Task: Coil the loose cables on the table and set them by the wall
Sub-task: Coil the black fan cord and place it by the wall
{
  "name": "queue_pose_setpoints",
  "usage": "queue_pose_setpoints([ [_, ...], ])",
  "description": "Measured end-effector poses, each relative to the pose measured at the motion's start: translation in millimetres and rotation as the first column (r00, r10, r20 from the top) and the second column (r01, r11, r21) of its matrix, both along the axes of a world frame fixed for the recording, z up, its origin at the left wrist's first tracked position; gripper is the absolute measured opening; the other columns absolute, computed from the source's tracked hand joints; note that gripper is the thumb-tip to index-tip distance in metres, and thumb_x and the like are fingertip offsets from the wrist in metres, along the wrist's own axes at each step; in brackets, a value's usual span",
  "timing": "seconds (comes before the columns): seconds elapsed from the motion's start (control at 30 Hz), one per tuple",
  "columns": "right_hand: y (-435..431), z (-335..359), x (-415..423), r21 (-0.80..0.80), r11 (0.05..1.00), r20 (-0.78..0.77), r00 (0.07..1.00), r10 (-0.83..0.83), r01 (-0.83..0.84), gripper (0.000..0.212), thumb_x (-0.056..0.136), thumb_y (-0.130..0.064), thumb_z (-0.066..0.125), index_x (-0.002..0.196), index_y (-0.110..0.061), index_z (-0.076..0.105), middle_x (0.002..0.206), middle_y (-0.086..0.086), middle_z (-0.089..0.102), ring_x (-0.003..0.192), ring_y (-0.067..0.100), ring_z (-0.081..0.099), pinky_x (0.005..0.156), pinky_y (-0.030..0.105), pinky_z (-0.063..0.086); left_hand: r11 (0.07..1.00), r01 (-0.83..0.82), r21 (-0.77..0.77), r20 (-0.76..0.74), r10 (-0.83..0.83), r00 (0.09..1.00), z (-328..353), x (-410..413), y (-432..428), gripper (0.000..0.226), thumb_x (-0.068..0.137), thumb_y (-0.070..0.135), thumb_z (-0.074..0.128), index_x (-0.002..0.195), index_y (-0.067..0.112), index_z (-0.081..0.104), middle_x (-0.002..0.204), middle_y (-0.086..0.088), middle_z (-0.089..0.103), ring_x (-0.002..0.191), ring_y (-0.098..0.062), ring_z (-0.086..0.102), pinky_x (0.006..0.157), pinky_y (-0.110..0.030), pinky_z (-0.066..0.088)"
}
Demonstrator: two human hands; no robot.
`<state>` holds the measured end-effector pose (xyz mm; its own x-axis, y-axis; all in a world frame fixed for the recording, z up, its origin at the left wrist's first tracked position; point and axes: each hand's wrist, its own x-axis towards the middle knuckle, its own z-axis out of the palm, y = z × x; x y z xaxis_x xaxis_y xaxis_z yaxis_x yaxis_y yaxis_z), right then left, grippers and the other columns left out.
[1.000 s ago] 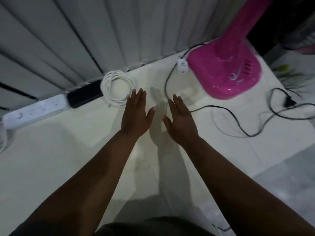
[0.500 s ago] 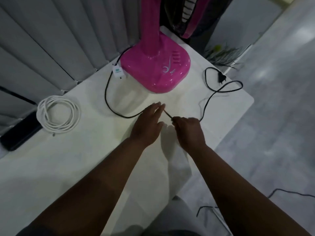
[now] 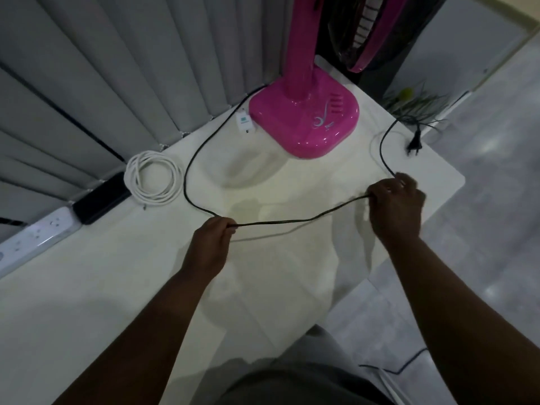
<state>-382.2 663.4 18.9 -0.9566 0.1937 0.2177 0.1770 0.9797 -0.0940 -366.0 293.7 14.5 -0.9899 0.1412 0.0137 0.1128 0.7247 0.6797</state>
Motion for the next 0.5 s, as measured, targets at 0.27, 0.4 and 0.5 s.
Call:
queue_pose_setpoints([
  [0.27, -76, 79, 3, -0.34, 0.904, -0.473, 0.878, 0.072, -0.258, 0.016, 0.09, -0.013, 0.069, 0.103, -0.007, 0.076, 0.091, 0.024, 0.055, 0.09, 0.038, 0.053, 0.076, 0.032, 0.039, 0.949, 0.311, -0.048, 0.45, -0.257, 0.855, 6, 54, -43, 0.054, 0.079, -0.004, 0.062, 0.129, 0.014, 0.06, 0.137, -0.005, 0.055, 0.13, -0.018, 0.05, 0.107, -0.017, 0.03],
  [0.4, -164, 133, 34, -0.181, 0.683, -0.608, 0.627, 0.488, -0.707, 0.012, 0.086, -0.002, 0.071, 0.097, -0.004, 0.077, 0.08, 0.016, 0.065, 0.097, 0.038, 0.058, 0.084, 0.035, 0.048, 0.955, -0.072, 0.289, 0.396, -0.051, 0.917, 64, 42, -18, 0.028, 0.093, 0.018, 0.056, 0.115, 0.03, 0.07, 0.123, 0.012, 0.062, 0.126, -0.01, 0.052, 0.111, -0.025, 0.03],
  [0.5, -219, 157, 70, -0.156, 0.385, -0.523, 0.407, 0.749, -0.91, 0.026, 0.08, 0.007, 0.057, 0.094, -0.004, 0.077, 0.091, 0.015, 0.072, 0.108, 0.036, 0.059, 0.107, 0.046, 0.04, 0.467, -0.414, 0.781, 0.58, -0.299, 0.757, 113, 40, -11, 0.054, 0.094, 0.057, 0.037, 0.101, 0.021, 0.078, 0.103, -0.003, 0.076, 0.101, -0.014, 0.069, 0.091, -0.029, 0.052],
])
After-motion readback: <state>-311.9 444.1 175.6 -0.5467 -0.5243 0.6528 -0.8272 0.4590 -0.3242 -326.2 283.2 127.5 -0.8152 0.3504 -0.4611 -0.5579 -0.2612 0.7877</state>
